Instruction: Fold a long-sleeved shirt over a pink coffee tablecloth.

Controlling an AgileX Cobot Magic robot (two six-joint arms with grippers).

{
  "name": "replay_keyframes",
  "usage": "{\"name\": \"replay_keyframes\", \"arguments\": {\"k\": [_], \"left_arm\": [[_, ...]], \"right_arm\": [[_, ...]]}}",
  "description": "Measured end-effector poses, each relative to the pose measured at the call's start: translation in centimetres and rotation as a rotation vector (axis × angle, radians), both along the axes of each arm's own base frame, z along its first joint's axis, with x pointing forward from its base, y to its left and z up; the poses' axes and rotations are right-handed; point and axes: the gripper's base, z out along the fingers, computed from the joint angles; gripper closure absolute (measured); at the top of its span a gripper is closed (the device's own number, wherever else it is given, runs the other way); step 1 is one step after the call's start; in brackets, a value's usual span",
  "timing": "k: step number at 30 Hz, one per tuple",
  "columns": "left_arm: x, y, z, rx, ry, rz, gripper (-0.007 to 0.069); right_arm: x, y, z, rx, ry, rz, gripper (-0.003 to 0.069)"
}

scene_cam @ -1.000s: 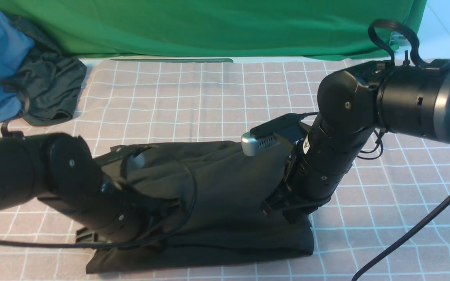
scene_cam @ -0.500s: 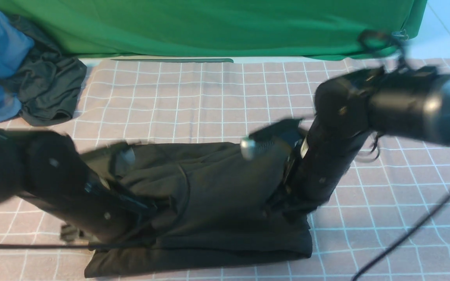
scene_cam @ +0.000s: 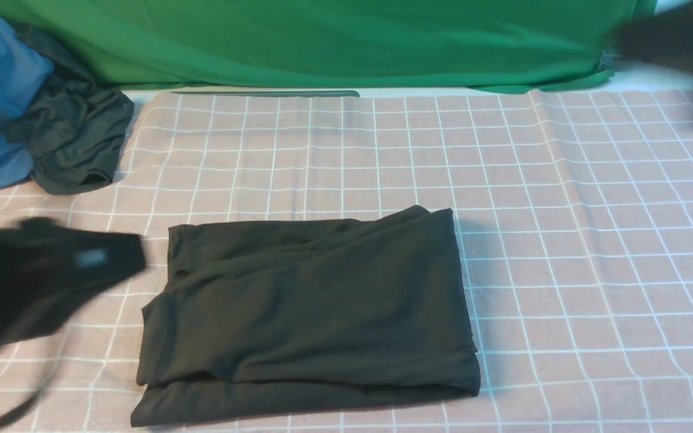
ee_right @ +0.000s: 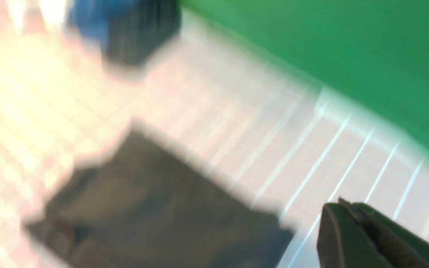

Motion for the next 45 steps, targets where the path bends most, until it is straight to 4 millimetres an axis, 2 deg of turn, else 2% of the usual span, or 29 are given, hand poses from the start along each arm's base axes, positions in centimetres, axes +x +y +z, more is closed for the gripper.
{"name": "replay_keyframes", "arguments": {"k": [1, 4, 7, 11, 16, 18, 23, 45], "left_arm": [[-1.3, 0.5, 0.5, -0.016, -0.049, 0.001, 0.061], [-3.4, 1.4, 0.9, -0.037, -0.123, 0.003, 0.061], [-5.5, 2.2, 0.5, -0.046, -0.192, 0.01, 0.061], [-6.9, 2.8, -1.1, -0.068, -0.217, 0.023, 0.061], [-6.8, 2.9, -3.5, -0.095, -0.196, 0.044, 0.061], [-6.4, 2.8, -4.0, -0.101, -0.2, 0.051, 0.061], [-5.9, 2.7, -4.1, -0.129, -0.258, 0.067, 0.061], [-5.8, 2.8, -3.9, -0.133, -0.279, 0.072, 0.061]], "right_arm": [[-1.5, -1.2, 0.9, 0.025, -0.064, -0.009, 0.062], [-4.0, -3.2, 1.9, 0.076, -0.164, -0.025, 0.062], [-7.3, -5.8, 1.8, 0.159, -0.275, -0.053, 0.062], [-10.3, -8.4, -0.6, 0.185, -0.373, -0.097, 0.0622], [-12.7, -10.3, -4.9, 0.254, -0.461, -0.12, 0.0622], [-13.6, -10.8, -5.8, 0.295, -0.51, -0.109, 0.0622], [-14.7, -11.3, -6.7, 0.343, -0.586, -0.092, 0.0622], [-14.7, -11.3, -6.8, 0.34, -0.59, -0.093, 0.0589]]}}
